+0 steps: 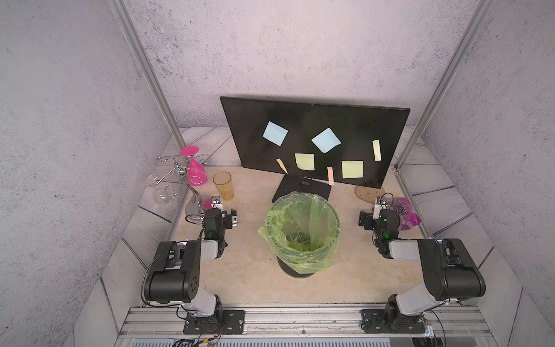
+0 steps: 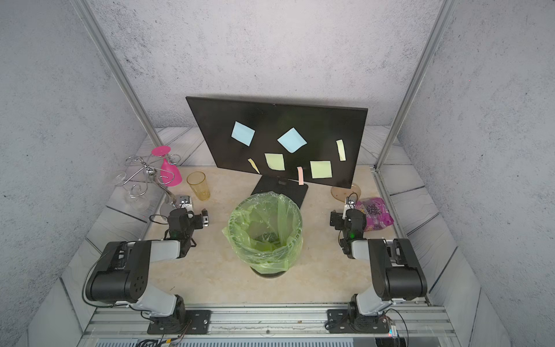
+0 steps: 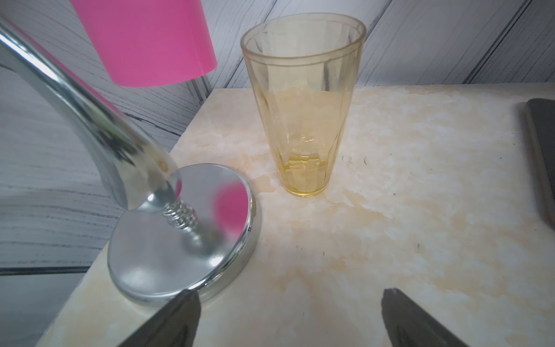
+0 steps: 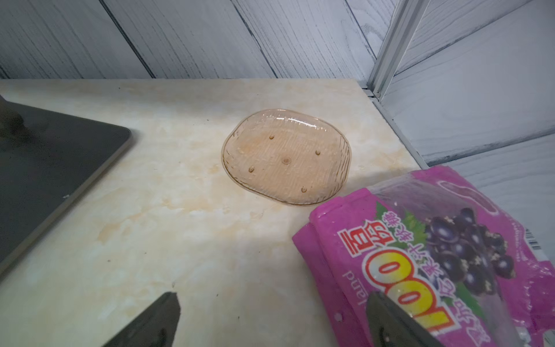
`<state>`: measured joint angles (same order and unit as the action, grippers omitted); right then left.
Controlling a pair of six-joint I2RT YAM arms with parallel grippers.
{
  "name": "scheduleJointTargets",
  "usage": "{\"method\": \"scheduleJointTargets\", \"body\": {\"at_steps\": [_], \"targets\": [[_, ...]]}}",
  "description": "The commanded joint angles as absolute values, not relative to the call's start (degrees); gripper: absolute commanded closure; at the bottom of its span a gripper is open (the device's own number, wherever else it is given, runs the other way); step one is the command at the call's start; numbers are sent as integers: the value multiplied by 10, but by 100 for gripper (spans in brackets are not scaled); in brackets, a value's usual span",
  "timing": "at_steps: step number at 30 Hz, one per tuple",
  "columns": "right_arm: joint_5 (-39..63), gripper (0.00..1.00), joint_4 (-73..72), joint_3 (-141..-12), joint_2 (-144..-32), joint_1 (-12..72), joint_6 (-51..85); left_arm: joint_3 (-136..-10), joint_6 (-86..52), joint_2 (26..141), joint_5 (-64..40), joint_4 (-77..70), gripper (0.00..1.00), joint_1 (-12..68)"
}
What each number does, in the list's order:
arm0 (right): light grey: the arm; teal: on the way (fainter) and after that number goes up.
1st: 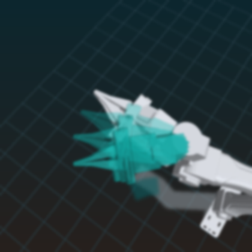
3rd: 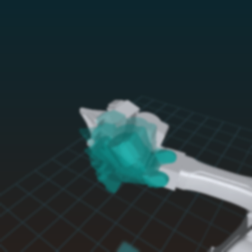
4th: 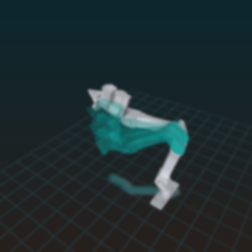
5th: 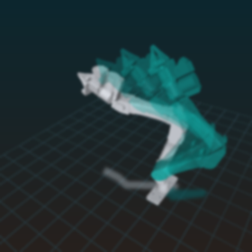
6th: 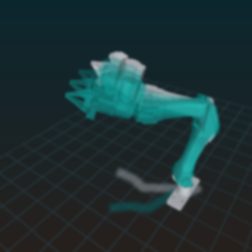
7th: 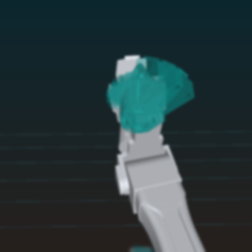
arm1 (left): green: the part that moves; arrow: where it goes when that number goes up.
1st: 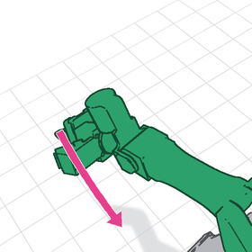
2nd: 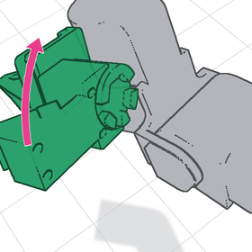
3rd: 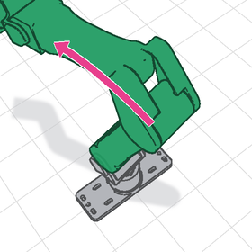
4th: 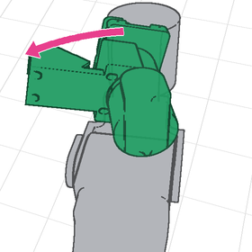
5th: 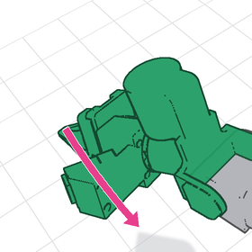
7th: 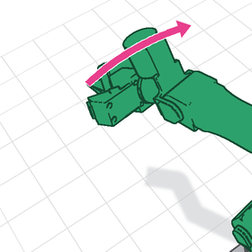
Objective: Remove the sticky note from the monitor
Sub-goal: Tear off the sticky note from the monitor.
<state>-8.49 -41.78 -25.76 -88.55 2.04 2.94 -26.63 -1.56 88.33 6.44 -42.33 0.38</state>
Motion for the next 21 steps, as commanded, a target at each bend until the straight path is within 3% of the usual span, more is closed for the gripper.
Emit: {"method": "scheduleJointTargets", "body": {"at_steps": [1,21], "targets": [[-80,1,-415,-265,-880,19,30,-267,-21,876,68,-430,0,3],[-87,1,-414,-264,-874,18,30,-258,-15,858,63,-436,0,5]]}}
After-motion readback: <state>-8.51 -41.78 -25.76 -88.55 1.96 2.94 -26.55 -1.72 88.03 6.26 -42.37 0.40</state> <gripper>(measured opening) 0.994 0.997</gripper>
